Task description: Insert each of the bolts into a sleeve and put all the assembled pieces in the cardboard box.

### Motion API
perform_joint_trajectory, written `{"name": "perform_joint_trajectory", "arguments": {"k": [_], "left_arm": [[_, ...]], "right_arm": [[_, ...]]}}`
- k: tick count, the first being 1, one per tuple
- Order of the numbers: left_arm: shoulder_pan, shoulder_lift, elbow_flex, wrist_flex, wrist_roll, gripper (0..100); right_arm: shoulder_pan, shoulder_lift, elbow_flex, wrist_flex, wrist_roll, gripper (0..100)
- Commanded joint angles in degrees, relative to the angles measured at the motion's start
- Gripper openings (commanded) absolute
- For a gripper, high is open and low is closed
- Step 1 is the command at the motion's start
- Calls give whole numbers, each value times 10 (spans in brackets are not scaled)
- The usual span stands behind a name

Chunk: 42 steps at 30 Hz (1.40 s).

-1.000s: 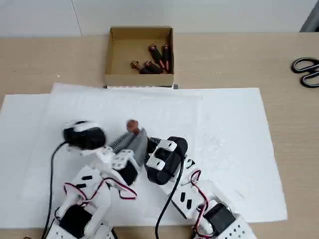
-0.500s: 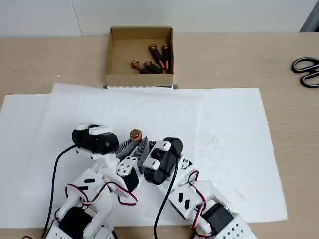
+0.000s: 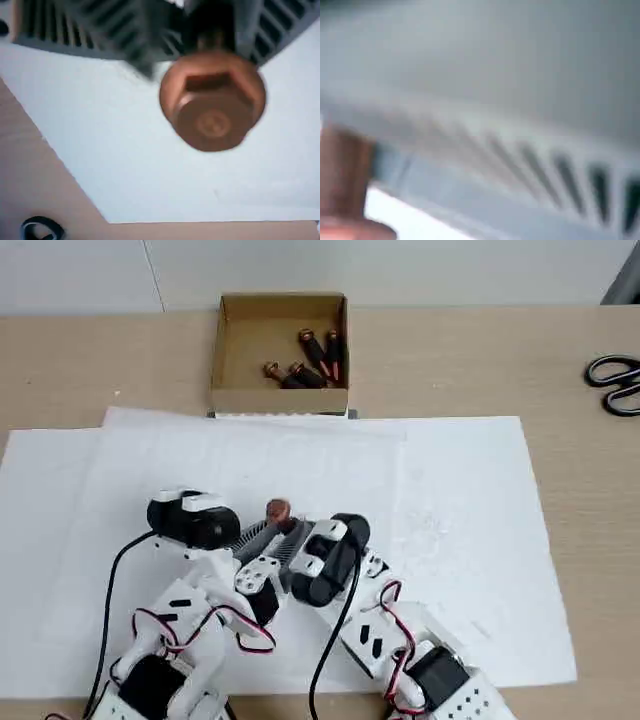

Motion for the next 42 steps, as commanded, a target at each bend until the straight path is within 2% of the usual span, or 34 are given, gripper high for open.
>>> {"name": "perform_joint_trajectory", "arguments": {"k": [1,7,9,15,18,23,35,37,40,41,42], "left_arm": [[23,4,28,11,-3,259],[16,5,-22,38,-4,267],[-7,7,-42,48,-11,268],[-102,5,-49,59,-98,268],[-123,5,-50,58,-114,268],[-124,4,-64,59,-113,268],[-123,5,-189,86,-63,260],[-127,5,-202,89,-55,206],[-138,4,-206,86,-53,23],[-149,-1,-206,86,-53,0],[-162,-8,-204,87,-53,23]], "right_arm": [[-3,-15,-62,-17,3,4],[-2,-15,-51,-17,2,4],[-2,-15,-45,-17,2,4],[-2,-15,-40,-17,2,4],[-2,-15,-40,-17,2,4],[-2,-15,-40,-17,2,4],[-2,-15,-3,-22,2,3],[-2,-15,-3,-18,2,3],[-1,-15,-3,-17,2,3],[0,-15,-3,-17,2,3],[7,-15,-3,-17,2,3]]}}
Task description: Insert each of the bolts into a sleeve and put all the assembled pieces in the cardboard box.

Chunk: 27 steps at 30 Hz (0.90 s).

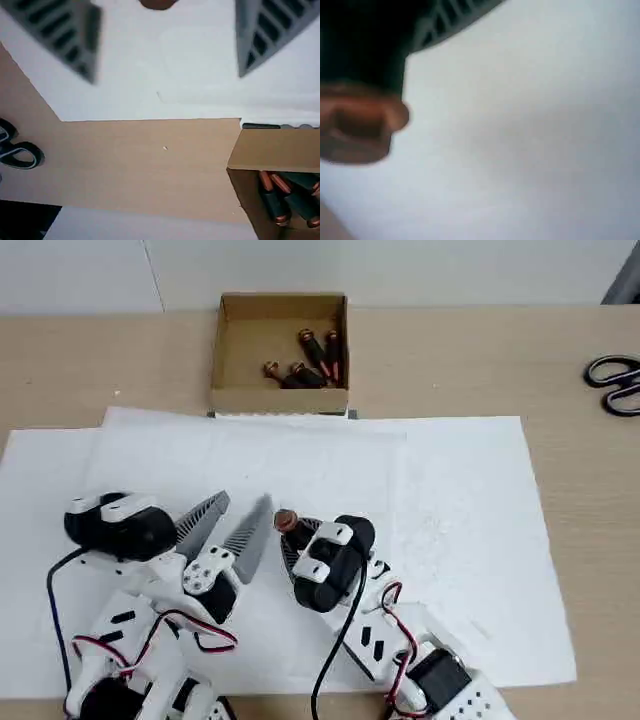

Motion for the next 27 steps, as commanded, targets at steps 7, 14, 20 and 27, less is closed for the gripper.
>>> {"name": "perform_joint_trajectory", "arguments": {"k": [7,14,20,27], "left_arm": [[-156,-25,6,3,-28,6],[-237,-25,115,-3,-148,6],[-236,-25,183,-25,-185,6],[-227,-25,237,-37,-209,6]], "right_arm": [[87,-10,-7,-14,-1,3],[182,-10,-10,-14,-2,3],[242,-10,-7,-14,-2,3],[277,-10,12,-13,-3,3]]}}
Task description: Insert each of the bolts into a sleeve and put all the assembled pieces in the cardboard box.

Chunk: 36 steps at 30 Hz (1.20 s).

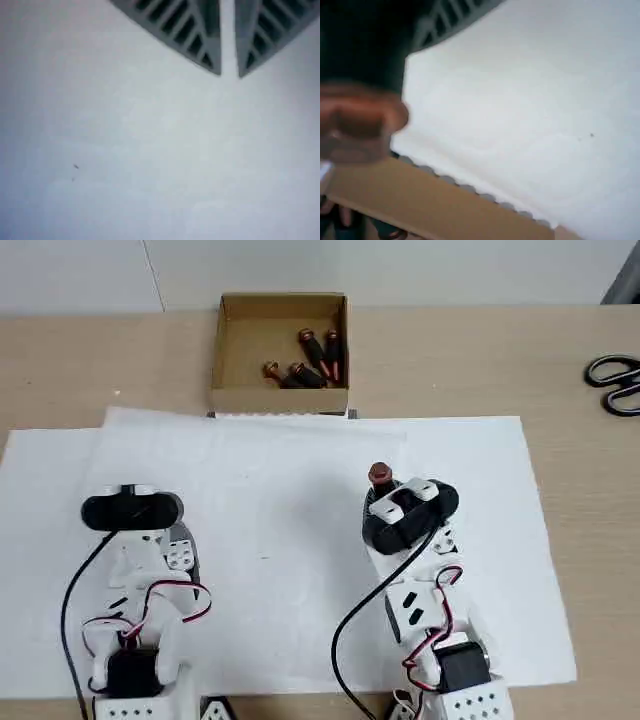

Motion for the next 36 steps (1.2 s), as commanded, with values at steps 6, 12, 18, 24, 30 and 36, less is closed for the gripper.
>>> {"name": "perform_joint_trajectory", "arguments": {"k": [6,12,18,24,30,36], "left_arm": [[45,-7,41,-16,-8,6],[50,-7,42,-27,-13,6],[51,-7,42,-27,-28,6],[47,-7,42,-25,-27,6],[47,-7,42,-25,-27,6],[48,-7,42,-26,-27,6]], "right_arm": [[36,-11,11,46,-48,3],[36,-11,-16,54,-74,3],[35,-9,-109,76,-72,2],[35,-9,-185,156,-72,2],[35,55,-265,175,-55,2],[36,251,-426,163,-59,2]]}}
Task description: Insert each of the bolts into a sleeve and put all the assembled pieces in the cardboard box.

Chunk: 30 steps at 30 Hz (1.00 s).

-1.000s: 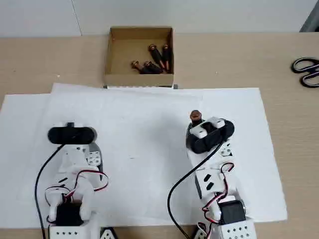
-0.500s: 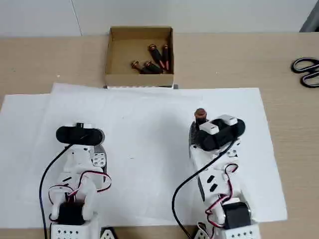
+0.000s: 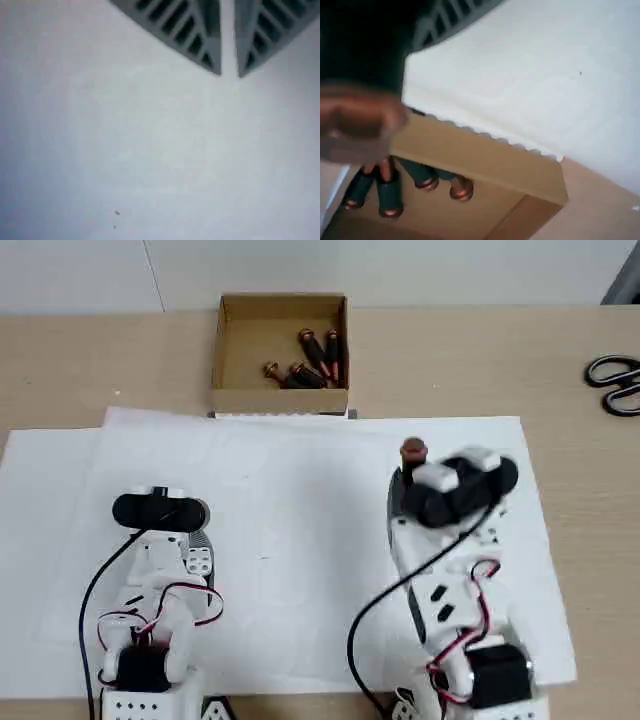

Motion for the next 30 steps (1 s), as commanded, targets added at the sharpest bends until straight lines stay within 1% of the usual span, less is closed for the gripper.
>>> {"name": "perform_joint_trajectory", "arguments": {"k": [1,8,12,15,22,30], "left_arm": [[0,-7,-1,-15,-3,6],[0,-7,-1,-15,-3,6],[0,-7,-1,-15,-3,6],[0,-7,-1,-15,-3,6],[0,-7,-1,-15,-3,6],[0,-7,-1,-15,-3,6]], "right_arm": [[7,126,-126,-23,5,2],[6,362,-260,-117,4,2],[2,515,-331,-191,4,2],[1,632,-404,-226,4,2],[-3,887,-622,-251,4,2],[-20,1154,-901,-251,4,2]]}}
